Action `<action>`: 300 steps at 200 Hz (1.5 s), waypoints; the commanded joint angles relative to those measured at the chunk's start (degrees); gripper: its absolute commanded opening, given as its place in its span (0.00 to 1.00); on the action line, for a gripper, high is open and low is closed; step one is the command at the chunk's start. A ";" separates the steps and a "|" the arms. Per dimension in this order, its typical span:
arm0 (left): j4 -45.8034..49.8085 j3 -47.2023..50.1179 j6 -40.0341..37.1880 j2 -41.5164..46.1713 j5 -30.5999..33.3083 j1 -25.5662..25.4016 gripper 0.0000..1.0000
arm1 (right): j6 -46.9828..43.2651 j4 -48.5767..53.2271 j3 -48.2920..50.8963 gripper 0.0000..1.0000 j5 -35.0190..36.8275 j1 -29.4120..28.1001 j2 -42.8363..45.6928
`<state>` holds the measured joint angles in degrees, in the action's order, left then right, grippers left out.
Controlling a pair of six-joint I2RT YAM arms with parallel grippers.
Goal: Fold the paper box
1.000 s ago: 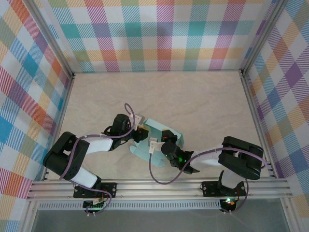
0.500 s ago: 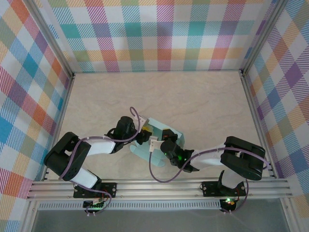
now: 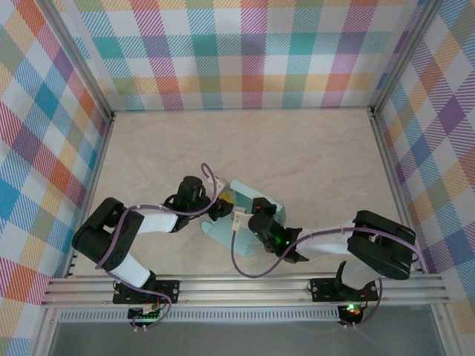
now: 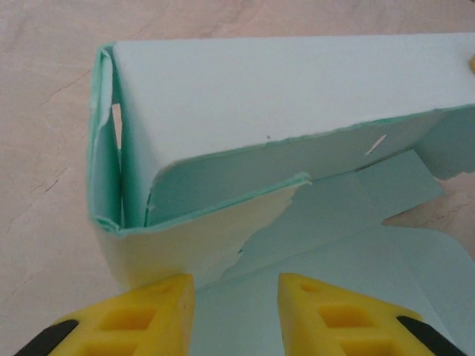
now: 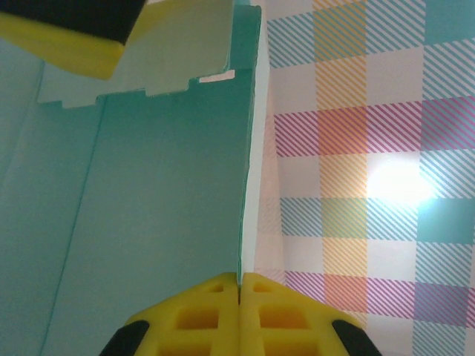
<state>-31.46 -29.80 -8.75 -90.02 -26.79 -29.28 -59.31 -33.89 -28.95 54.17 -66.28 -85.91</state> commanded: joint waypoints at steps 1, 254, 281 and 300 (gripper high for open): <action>1.04 -1.08 -3.25 1.42 -3.95 2.05 0.36 | 2.29 4.36 1.06 0.00 -3.08 0.06 0.80; 10.60 -11.52 -9.43 -6.98 -23.82 11.12 0.45 | -10.30 0.86 6.98 0.00 -3.54 5.47 8.22; 12.45 -13.02 -11.32 -9.25 -23.05 10.25 0.42 | -12.90 1.38 7.43 0.00 -3.44 5.65 9.41; 15.90 -14.95 -13.67 -10.33 -22.94 9.24 0.41 | -13.11 2.55 7.50 0.00 -3.46 5.74 9.92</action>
<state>-18.72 -41.36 -18.39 -99.20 -49.80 -18.76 -69.12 -33.19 -22.35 50.87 -61.06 -76.95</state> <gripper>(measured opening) 0.414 0.047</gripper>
